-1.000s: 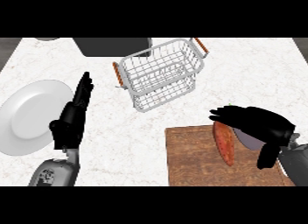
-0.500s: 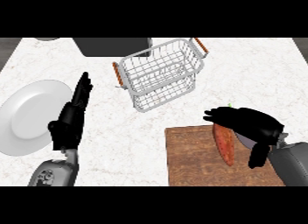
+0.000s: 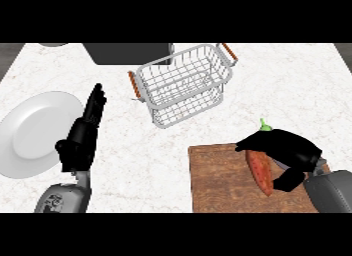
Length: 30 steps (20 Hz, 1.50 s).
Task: Pick the sweet potato from the cutting board and place it in the tiered basket
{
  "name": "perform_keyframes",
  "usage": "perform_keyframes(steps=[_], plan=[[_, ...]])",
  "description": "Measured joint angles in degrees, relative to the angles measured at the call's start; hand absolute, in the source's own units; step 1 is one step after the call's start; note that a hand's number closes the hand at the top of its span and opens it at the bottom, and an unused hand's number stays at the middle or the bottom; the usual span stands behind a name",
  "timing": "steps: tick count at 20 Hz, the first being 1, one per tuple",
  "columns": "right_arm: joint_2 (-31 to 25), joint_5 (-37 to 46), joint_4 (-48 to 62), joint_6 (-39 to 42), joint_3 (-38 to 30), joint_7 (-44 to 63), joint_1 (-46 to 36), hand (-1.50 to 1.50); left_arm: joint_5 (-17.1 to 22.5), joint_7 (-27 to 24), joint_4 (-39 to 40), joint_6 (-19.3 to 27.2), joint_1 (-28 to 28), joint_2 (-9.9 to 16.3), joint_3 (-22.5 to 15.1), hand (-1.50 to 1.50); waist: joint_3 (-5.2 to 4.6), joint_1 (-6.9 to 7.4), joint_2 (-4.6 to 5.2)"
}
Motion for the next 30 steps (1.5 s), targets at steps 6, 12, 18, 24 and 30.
perform_keyframes(steps=[6,12,18,24,30], plan=[[2.57,3.86,4.55,-11.22,0.5,-3.71,-1.03,1.5,0.14,0.16,1.12,-0.69,-0.94,0.41,0.92,0.0,-0.1,0.13,-0.05],[10.89,18.36,-1.96,-8.65,10.02,17.96,-0.93,1.5,-0.08,-0.53,1.02,-0.79,0.3,0.05,0.31,0.0,-0.75,-0.16,-0.87],[18.3,25.58,-5.53,-3.6,22.93,43.34,0.61,1.5,0.0,-0.42,0.67,-1.07,0.36,0.12,0.18,0.0,-0.61,0.56,-0.78],[21.04,19.9,-11.14,-2.73,34.18,66.5,-1.88,1.5,0.3,-0.52,1.06,-1.19,-0.13,0.12,0.48,0.0,-0.15,0.85,-0.23],[21.33,13.41,-22.11,0.14,37.87,80.61,-9.78,1.5,-0.64,0.01,0.41,-0.52,0.06,-0.68,-0.52,0.0,-0.08,0.86,-0.27]])
